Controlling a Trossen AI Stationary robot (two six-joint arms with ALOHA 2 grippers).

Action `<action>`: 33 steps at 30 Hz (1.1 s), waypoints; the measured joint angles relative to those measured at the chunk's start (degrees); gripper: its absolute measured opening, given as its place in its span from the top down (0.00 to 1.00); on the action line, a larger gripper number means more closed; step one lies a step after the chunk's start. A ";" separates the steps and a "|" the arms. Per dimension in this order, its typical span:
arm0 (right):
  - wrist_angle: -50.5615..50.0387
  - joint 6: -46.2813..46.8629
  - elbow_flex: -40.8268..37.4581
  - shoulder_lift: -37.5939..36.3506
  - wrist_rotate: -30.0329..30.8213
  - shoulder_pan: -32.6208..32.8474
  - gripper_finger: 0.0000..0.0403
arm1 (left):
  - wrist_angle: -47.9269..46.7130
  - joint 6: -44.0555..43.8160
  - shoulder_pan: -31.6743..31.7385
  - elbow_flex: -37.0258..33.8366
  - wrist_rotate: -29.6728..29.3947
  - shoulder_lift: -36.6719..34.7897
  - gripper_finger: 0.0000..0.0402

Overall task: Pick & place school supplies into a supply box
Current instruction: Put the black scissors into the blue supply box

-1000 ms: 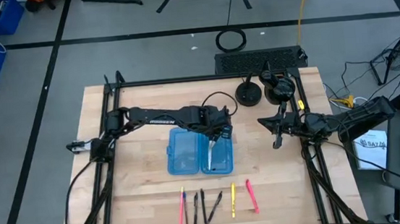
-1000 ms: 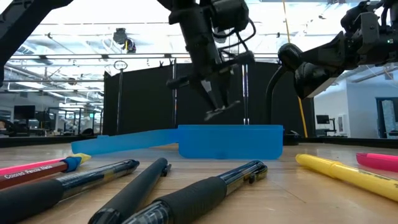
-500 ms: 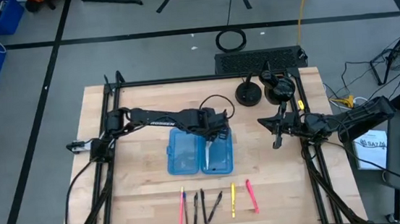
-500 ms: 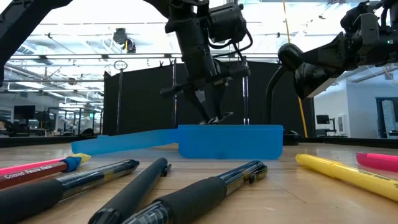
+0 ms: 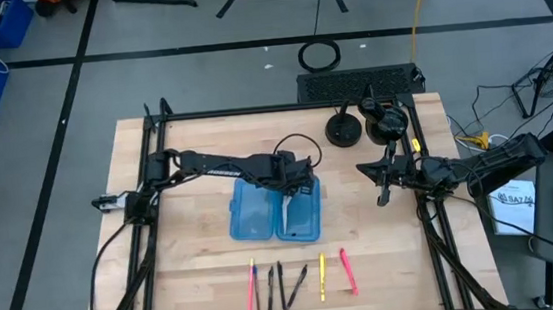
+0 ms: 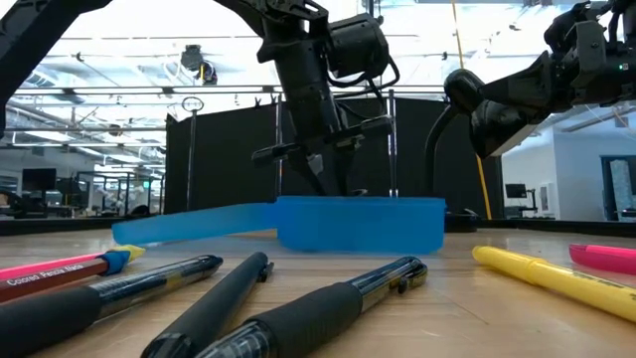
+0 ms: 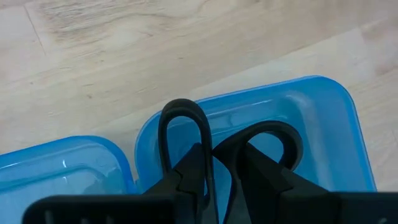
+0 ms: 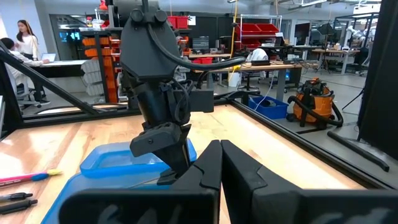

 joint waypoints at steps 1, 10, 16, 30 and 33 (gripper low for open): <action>0.00 0.00 -0.01 0.00 0.00 0.00 1.00 | -0.01 0.00 -0.06 -0.05 0.01 0.00 0.80; 0.02 0.00 0.00 0.00 0.00 0.00 1.00 | -0.45 0.01 -0.85 -0.30 1.82 0.25 0.80; 0.48 0.00 -0.01 -0.02 0.01 0.00 1.00 | -0.43 0.02 -1.02 -0.18 1.99 1.40 0.80; 0.42 -0.22 0.00 0.13 0.07 0.00 1.00 | 1.69 -0.11 -2.03 0.01 1.02 5.28 0.80; 0.42 -0.22 -0.01 0.13 0.07 0.00 1.00 | 1.92 0.60 -2.10 0.34 1.12 5.14 0.74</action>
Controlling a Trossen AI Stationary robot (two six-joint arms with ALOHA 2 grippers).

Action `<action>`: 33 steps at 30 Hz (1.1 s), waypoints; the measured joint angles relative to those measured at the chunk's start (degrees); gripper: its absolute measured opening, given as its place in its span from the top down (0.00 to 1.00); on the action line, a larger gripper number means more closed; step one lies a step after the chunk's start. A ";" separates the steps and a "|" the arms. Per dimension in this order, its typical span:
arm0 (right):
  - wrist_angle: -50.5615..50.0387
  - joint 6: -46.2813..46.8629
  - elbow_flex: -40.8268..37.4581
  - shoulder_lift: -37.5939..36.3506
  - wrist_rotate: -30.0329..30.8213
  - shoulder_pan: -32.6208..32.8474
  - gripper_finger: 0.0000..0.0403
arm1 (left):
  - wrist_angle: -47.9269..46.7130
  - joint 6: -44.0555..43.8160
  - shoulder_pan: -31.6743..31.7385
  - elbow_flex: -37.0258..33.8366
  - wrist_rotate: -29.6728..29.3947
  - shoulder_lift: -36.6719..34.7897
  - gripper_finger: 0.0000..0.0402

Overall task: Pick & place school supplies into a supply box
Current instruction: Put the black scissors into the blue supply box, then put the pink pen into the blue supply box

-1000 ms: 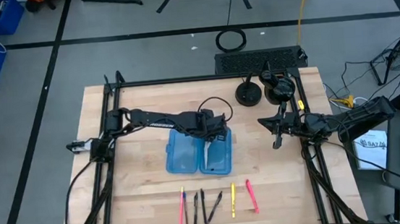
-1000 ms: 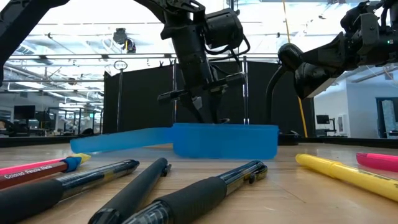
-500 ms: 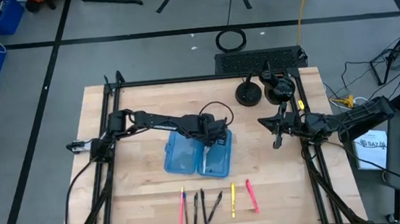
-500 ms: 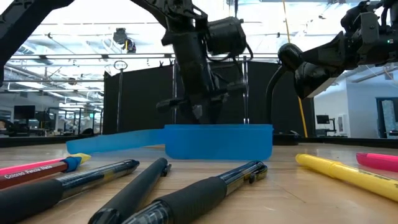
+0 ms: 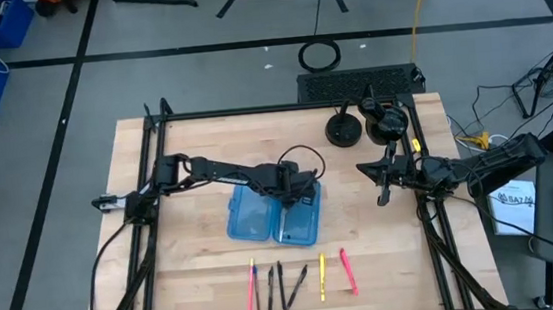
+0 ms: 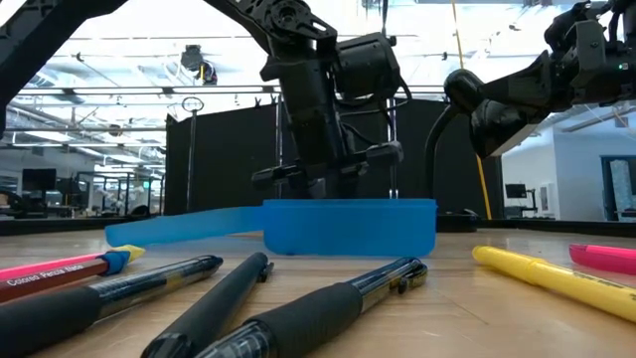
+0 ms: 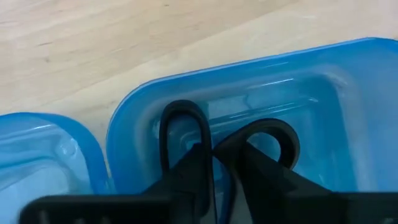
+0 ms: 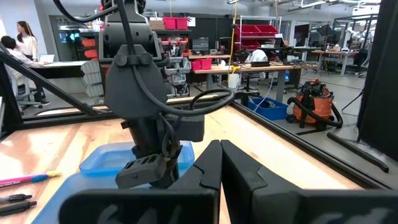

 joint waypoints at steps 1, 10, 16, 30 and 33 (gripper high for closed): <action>0.00 0.00 0.00 0.00 0.00 0.00 1.00 | -0.02 0.43 0.00 0.25 0.10 0.11 0.69; -0.02 0.02 0.00 0.00 0.00 0.00 1.00 | -0.75 4.42 -0.09 3.99 2.28 0.30 0.37; -0.02 0.00 0.00 0.00 -0.02 0.00 1.00 | -12.05 9.18 -0.93 12.44 1.13 0.04 0.35; -0.04 0.17 0.00 0.02 -0.17 0.00 1.00 | -25.28 39.79 -12.13 20.59 -23.36 -22.07 0.68; -0.11 -1.47 0.00 0.02 -0.20 0.00 1.00 | -21.78 51.12 -14.00 14.60 -22.10 -28.73 0.84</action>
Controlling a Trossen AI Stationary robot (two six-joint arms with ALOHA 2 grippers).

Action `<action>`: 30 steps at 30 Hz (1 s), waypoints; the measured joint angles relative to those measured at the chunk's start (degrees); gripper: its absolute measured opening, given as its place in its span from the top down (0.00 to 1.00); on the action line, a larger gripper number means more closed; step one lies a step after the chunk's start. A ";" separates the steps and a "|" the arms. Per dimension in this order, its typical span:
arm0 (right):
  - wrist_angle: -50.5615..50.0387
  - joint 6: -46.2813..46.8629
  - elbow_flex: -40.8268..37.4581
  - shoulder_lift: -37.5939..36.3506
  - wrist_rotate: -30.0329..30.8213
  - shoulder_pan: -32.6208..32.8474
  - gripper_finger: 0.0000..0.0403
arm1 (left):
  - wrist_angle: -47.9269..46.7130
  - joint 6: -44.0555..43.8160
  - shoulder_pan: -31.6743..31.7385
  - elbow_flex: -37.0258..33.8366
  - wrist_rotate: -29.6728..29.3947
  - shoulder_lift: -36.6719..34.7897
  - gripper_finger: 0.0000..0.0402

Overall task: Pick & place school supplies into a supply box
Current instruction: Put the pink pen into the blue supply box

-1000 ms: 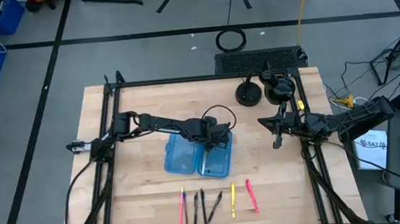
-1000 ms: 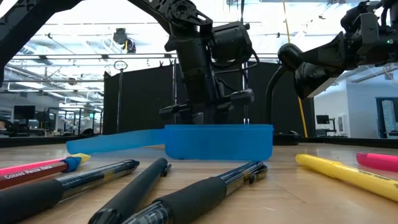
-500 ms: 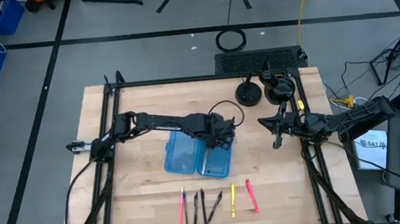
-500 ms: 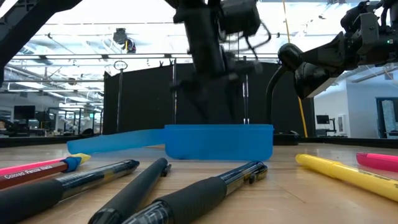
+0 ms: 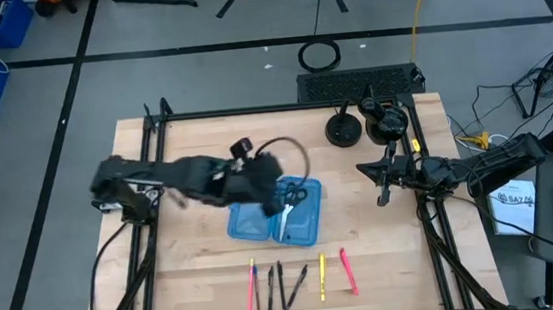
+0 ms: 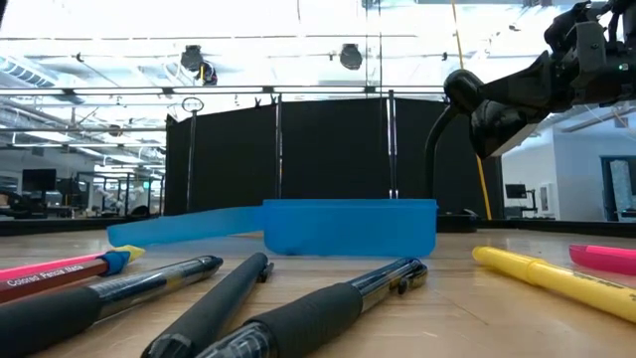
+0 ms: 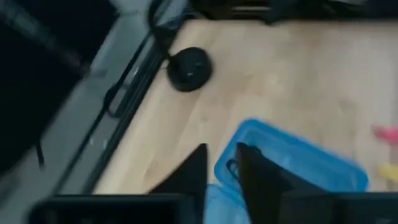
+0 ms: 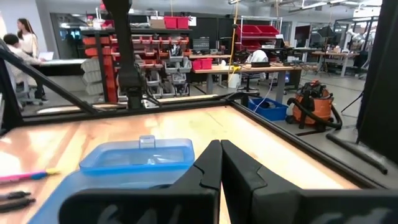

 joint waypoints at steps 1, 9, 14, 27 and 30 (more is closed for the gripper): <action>-0.21 -0.57 0.01 0.00 0.00 0.00 1.00 | 1.03 3.92 -0.39 -2.61 1.40 -2.08 0.90; 0.52 -1.40 0.01 -0.02 0.00 0.00 1.00 | 21.73 19.83 0.02 -30.14 7.22 -23.79 0.99; -0.38 -1.94 0.00 -0.01 -0.02 0.00 1.00 | 48.53 26.24 7.14 -53.87 24.33 -38.78 0.99; 1.40 -4.74 -0.01 0.02 0.07 0.00 1.00 | 72.34 22.69 22.09 -80.03 41.58 -57.91 1.00; 1.40 -4.39 0.01 0.04 0.04 0.00 1.00 | 72.15 21.18 22.23 -84.45 42.17 -63.42 1.00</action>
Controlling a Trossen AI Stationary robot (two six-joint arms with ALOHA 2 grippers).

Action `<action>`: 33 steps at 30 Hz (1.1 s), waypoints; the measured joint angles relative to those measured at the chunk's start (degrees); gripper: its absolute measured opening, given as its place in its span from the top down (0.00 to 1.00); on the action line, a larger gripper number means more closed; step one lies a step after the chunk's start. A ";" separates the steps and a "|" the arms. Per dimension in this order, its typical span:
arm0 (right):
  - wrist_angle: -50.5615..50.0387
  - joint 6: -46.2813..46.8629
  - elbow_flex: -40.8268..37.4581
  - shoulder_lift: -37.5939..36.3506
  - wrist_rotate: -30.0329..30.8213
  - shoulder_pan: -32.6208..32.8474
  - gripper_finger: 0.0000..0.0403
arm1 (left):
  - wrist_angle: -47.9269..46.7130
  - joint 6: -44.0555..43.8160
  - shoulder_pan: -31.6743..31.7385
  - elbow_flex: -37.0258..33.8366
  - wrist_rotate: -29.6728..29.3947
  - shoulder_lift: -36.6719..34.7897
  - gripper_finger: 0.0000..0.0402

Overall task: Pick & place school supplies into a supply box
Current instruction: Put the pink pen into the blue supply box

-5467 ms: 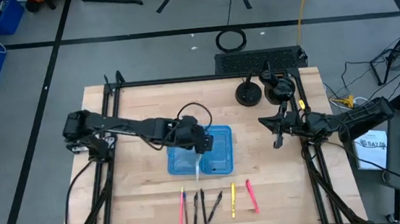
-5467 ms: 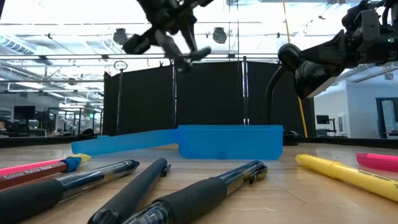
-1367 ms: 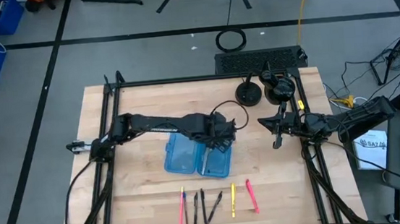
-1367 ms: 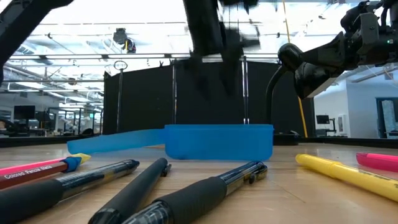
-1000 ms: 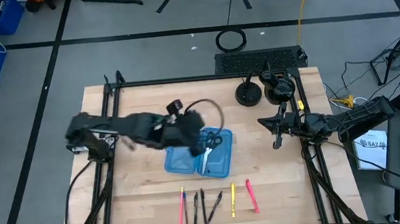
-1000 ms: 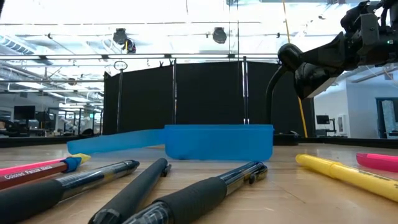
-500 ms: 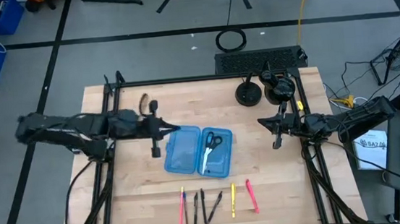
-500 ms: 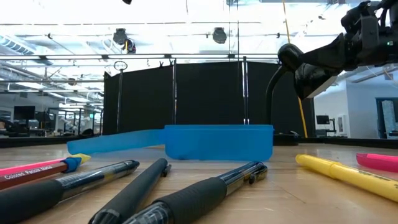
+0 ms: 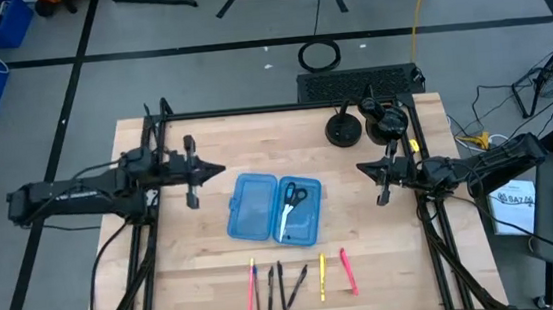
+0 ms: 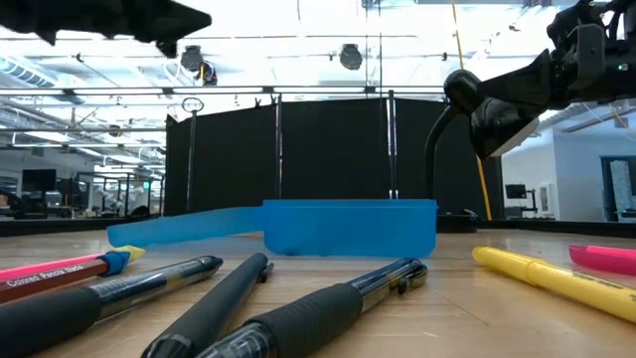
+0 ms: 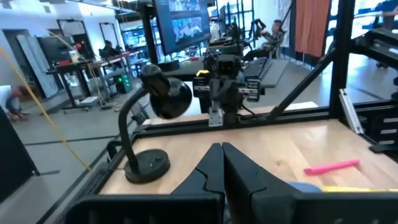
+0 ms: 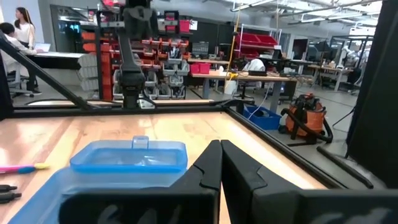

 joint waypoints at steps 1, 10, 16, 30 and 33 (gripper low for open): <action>0.02 0.00 0.00 0.00 0.00 0.00 1.00 | 0.00 -0.37 0.00 -1.53 -0.04 -1.82 1.00; 0.65 3.01 0.00 0.02 0.11 0.00 1.00 | 1.21 -0.13 0.11 -12.88 2.44 -10.43 1.00; 3.64 3.02 0.00 0.04 0.33 0.00 1.00 | 3.13 4.92 0.13 -17.73 5.42 -10.43 1.00; 1.63 2.93 0.00 0.04 0.35 0.00 1.00 | 3.89 7.10 0.12 -23.95 2.19 -10.38 0.99; 1.97 3.03 0.00 0.09 0.39 0.00 1.00 | 3.88 7.15 0.13 -23.95 2.16 -10.30 0.96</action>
